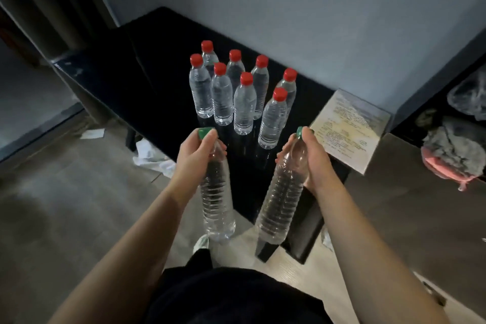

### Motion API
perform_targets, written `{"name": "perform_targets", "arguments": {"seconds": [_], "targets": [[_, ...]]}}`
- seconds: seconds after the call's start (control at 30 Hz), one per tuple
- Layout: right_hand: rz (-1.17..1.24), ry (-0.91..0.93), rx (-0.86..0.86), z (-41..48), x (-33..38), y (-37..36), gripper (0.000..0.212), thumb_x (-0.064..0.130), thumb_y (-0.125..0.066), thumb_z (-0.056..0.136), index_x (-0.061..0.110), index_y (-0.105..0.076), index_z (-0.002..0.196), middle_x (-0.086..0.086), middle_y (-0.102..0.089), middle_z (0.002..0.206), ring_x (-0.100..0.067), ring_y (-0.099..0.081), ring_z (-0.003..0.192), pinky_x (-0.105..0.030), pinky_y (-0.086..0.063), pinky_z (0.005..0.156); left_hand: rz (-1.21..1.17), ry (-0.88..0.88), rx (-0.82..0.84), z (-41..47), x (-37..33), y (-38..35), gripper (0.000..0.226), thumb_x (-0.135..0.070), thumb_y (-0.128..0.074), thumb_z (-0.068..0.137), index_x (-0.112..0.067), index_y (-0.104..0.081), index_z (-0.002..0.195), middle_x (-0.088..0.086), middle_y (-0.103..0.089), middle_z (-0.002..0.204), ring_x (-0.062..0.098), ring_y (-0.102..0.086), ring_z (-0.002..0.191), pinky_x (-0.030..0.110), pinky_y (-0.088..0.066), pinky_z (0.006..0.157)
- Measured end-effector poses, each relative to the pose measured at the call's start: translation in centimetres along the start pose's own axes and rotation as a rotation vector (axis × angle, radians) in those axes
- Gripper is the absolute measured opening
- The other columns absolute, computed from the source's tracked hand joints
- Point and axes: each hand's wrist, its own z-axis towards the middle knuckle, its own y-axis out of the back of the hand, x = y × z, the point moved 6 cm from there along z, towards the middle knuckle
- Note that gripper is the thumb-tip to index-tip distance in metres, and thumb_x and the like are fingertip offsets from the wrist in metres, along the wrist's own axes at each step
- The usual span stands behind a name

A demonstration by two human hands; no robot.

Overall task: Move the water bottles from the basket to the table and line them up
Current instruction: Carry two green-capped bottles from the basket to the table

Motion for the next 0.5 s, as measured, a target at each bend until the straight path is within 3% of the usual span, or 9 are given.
{"name": "perform_targets", "arguments": {"seconds": [0.1, 0.2, 0.3, 0.4, 0.5], "targets": [[0.006, 0.114, -0.127, 0.9, 0.6, -2.6, 0.04, 0.038, -0.042, 0.1, 0.014, -0.061, 0.074, -0.004, -0.064, 0.063, -0.02, -0.063, 0.059, -0.036, -0.053, 0.068, 0.089, -0.012, 0.082, 4.2, -0.8, 1.2, 0.017, -0.03, -0.052, 0.097, -0.016, -0.061, 0.092, 0.004, -0.071, 0.081, 0.017, -0.068, 0.075, 0.03, -0.054, 0.072], [-0.176, 0.241, -0.278, 1.4, 0.8, -4.7, 0.04, 0.037, -0.041, 0.1, 0.01, -0.061, 0.077, -0.008, -0.067, 0.07, -0.022, -0.067, 0.065, -0.033, -0.054, 0.067, 0.131, -0.035, 0.157, 7.4, -1.2, 1.9, 0.015, -0.032, -0.055, 0.095, -0.02, -0.062, 0.09, 0.002, -0.071, 0.083, 0.016, -0.067, 0.077, 0.034, -0.055, 0.075], [-0.271, 0.373, -0.406, 1.6, 0.7, -6.2, 0.038, 0.035, -0.045, 0.099, 0.003, -0.06, 0.086, -0.008, -0.067, 0.075, -0.015, -0.067, 0.066, -0.022, -0.054, 0.063, 0.218, -0.099, 0.202, 9.1, -1.7, 1.9, 0.014, -0.034, -0.055, 0.095, -0.02, -0.059, 0.095, 0.001, -0.069, 0.088, 0.011, -0.066, 0.079, 0.03, -0.055, 0.074], [-0.31, 0.485, -0.433, 1.6, 0.2, -7.5, 0.043, 0.037, -0.05, 0.095, -0.006, -0.056, 0.094, -0.011, -0.062, 0.077, -0.015, -0.063, 0.067, -0.022, -0.053, 0.064, 0.259, -0.162, 0.259, 10.1, -2.1, 1.4, 0.015, -0.033, -0.055, 0.094, -0.02, -0.058, 0.098, 0.004, -0.068, 0.088, 0.012, -0.064, 0.08, 0.028, -0.053, 0.071], [-0.388, 0.522, -0.439, 1.5, -0.4, -8.6, 0.023, 0.027, -0.051, 0.098, 0.006, -0.057, 0.092, 0.0, -0.058, 0.078, -0.002, -0.058, 0.069, -0.013, -0.047, 0.069, 0.281, -0.179, 0.324, 10.9, -1.6, 0.9, 0.008, -0.031, -0.056, 0.094, -0.024, -0.056, 0.094, 0.004, -0.065, 0.085, 0.011, -0.062, 0.077, 0.024, -0.05, 0.069]]}}
